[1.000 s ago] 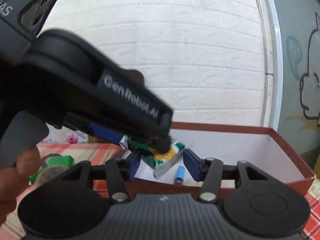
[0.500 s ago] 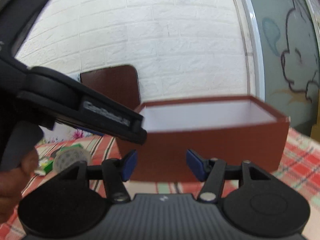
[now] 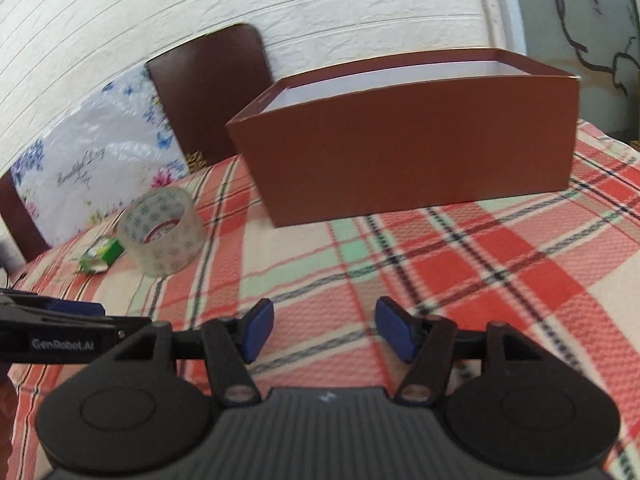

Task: Organize objects
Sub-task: 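Withdraw the left tool and move it to the clear tape roll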

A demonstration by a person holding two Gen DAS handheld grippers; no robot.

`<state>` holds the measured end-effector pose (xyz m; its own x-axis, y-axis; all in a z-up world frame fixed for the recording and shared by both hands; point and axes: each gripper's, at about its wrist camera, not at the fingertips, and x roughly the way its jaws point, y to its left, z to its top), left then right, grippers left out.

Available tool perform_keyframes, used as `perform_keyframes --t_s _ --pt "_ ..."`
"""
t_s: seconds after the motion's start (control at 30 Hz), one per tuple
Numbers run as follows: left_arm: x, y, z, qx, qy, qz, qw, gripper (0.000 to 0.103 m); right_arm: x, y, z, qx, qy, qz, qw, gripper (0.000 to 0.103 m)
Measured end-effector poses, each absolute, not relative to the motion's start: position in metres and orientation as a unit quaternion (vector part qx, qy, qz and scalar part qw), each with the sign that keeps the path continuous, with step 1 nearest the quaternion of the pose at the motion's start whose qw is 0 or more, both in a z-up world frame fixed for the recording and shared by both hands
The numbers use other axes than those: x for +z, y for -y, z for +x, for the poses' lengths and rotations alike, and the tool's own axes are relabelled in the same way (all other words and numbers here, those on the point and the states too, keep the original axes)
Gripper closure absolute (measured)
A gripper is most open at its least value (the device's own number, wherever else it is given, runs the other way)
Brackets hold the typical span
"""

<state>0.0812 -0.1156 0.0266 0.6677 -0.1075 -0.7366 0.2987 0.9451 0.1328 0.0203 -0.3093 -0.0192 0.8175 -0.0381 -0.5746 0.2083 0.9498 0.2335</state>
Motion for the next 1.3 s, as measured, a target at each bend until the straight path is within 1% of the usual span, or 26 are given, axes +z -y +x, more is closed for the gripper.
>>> perform_keyframes --t_s 0.2,0.27,0.6,0.77,1.0,1.17,1.3 --pt "0.020 0.084 0.080 -0.080 -0.393 0.109 0.910 0.039 -0.015 0.269 0.023 -0.024 -0.310 0.099 0.945 0.042" --pt "0.018 0.075 0.080 -0.075 -0.391 0.101 0.912 0.036 -0.014 0.255 0.025 -0.012 -0.313 0.083 0.946 0.042" --pt "0.012 0.039 0.084 -0.052 -0.374 0.082 0.922 0.030 -0.017 0.203 0.027 0.031 -0.322 0.011 0.946 0.040" --pt "0.009 0.023 0.088 -0.041 -0.363 0.077 0.928 0.024 -0.017 0.194 0.030 0.029 -0.324 0.004 0.946 0.039" --pt "0.005 0.007 0.095 -0.028 -0.342 0.079 0.936 0.020 -0.020 0.189 0.034 0.024 -0.323 -0.004 0.946 0.034" --pt "0.001 -0.001 0.097 -0.026 -0.327 0.082 0.941 0.010 -0.021 0.186 0.038 0.021 -0.321 -0.004 0.947 0.031" --pt "-0.003 -0.007 0.099 -0.028 -0.318 0.074 0.945 0.007 -0.022 0.185 0.041 0.021 -0.320 -0.006 0.947 0.030"
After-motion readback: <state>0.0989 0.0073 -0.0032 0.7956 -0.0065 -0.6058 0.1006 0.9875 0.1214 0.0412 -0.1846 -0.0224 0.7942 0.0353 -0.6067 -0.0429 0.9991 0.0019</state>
